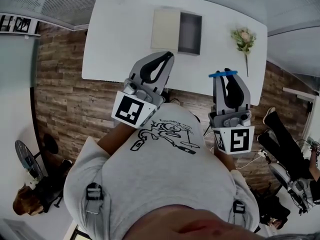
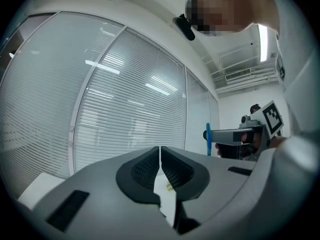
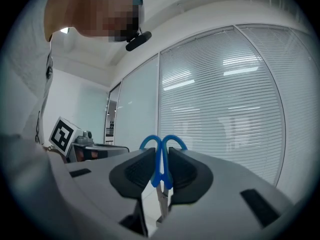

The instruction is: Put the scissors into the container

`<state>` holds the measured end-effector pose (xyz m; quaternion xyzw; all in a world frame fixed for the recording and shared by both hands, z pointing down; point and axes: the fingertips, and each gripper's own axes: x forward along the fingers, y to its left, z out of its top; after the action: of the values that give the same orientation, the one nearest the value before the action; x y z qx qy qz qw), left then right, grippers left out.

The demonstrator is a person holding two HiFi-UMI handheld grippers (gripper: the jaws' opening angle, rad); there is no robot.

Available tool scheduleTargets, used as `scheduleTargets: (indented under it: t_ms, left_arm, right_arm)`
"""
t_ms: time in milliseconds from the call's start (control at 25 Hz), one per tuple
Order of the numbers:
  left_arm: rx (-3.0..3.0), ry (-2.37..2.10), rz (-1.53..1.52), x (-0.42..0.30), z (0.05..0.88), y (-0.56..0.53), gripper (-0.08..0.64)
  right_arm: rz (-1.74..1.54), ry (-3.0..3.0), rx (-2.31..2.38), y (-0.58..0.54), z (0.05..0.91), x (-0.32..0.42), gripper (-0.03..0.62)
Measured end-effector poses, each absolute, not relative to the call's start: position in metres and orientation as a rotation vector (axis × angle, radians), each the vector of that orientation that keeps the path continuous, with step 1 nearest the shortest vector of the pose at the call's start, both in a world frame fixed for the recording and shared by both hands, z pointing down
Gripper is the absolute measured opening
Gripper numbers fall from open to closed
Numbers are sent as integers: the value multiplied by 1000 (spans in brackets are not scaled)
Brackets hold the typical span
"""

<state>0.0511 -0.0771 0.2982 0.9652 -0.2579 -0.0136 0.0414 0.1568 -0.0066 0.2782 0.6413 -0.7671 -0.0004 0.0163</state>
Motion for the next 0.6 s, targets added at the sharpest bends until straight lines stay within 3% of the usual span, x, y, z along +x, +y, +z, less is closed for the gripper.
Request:
scheduleTargets:
  t_ms: [600]
  left_arm:
    - [2952, -728, -19, 60, 310, -152, 26]
  right_arm:
    - [39, -2341, 2031, -79, 286, 164, 87]
